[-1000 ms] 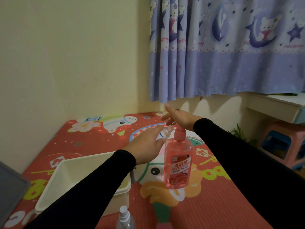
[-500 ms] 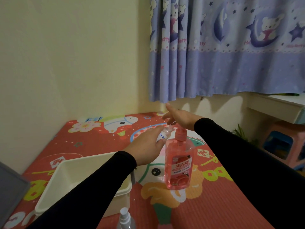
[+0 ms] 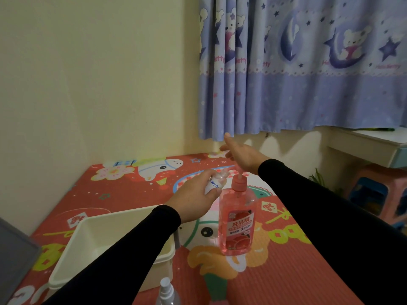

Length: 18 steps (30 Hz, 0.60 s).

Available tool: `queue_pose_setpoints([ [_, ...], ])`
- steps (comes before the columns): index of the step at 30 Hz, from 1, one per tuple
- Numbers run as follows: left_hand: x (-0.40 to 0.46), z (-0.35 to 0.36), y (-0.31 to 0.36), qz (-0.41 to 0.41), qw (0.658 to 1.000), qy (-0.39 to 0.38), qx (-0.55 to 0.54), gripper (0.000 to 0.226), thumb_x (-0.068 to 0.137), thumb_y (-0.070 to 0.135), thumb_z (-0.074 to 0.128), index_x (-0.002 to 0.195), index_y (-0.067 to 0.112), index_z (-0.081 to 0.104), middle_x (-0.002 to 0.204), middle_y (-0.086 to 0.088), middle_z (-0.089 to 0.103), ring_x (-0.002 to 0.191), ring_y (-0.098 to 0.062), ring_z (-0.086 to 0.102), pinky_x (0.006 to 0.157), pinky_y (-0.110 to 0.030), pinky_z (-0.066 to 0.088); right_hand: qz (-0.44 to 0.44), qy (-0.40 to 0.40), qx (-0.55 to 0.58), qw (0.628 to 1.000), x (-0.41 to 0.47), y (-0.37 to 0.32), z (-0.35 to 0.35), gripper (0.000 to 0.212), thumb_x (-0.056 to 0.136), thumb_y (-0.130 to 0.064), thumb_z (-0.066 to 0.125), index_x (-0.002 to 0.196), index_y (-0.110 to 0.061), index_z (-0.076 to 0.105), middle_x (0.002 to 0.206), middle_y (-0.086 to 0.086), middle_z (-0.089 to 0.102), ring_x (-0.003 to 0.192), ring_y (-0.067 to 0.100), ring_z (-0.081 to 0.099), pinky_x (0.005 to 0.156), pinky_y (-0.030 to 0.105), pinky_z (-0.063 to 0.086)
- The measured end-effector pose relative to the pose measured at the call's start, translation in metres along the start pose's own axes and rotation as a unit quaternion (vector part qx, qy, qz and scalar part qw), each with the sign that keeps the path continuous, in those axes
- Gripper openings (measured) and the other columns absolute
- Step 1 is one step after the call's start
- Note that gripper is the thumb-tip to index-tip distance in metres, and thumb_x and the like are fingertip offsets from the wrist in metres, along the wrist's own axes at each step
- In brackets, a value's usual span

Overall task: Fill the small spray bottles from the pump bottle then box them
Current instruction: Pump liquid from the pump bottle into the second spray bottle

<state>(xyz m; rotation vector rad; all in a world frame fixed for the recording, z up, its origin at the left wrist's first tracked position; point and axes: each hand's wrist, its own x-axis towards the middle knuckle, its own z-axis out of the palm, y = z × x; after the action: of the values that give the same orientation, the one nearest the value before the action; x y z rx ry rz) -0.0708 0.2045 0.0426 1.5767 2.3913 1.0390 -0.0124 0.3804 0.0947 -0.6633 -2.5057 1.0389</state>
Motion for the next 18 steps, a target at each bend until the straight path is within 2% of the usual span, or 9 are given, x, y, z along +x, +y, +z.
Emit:
queue_pose_setpoints([
  [5,-0.003,0.001,0.005,-0.026,0.999,-0.003,-0.034,0.026,0.096,0.032,0.052,0.121,0.027,0.045,0.101,0.002,0.058,0.082,-0.024,0.064,0.073,-0.041,0.052,-0.032,0.045,-0.005,0.998,-0.004,-0.002,-0.001,0.070,0.098,-0.060,0.014,0.128,-0.016,0.060,0.133,0.006,0.058,0.122,0.021,0.051,0.106,0.038,0.038],
  [10,-0.006,-0.001,0.002,-0.039,0.998,-0.007,-0.051,0.024,0.093,0.034,0.055,0.115,0.027,0.045,0.101,-0.001,0.062,0.084,-0.024,0.066,0.073,-0.048,0.056,-0.034,0.057,-0.017,0.998,-0.004,-0.003,-0.004,0.069,0.098,-0.060,0.014,0.121,-0.018,0.063,0.127,0.007,0.061,0.107,0.020,0.055,0.096,0.034,0.042],
  [14,-0.009,-0.003,0.000,-0.047,0.997,-0.002,-0.058,0.025,0.093,0.035,0.054,0.115,0.027,0.046,0.103,0.001,0.064,0.087,-0.021,0.067,0.078,-0.050,0.055,-0.042,0.052,-0.017,0.998,-0.007,-0.004,-0.007,0.069,0.097,-0.062,0.014,0.120,-0.019,0.063,0.127,0.006,0.061,0.111,0.019,0.056,0.102,0.037,0.041],
  [18,-0.013,-0.006,-0.001,-0.045,0.997,0.010,-0.055,0.026,0.092,0.034,0.056,0.115,0.028,0.046,0.108,0.003,0.063,0.091,-0.018,0.066,0.085,-0.046,0.053,-0.055,0.054,0.002,0.997,-0.013,-0.004,-0.010,0.068,0.097,-0.063,0.016,0.123,-0.020,0.063,0.131,0.003,0.060,0.117,0.018,0.055,0.104,0.035,0.039],
])
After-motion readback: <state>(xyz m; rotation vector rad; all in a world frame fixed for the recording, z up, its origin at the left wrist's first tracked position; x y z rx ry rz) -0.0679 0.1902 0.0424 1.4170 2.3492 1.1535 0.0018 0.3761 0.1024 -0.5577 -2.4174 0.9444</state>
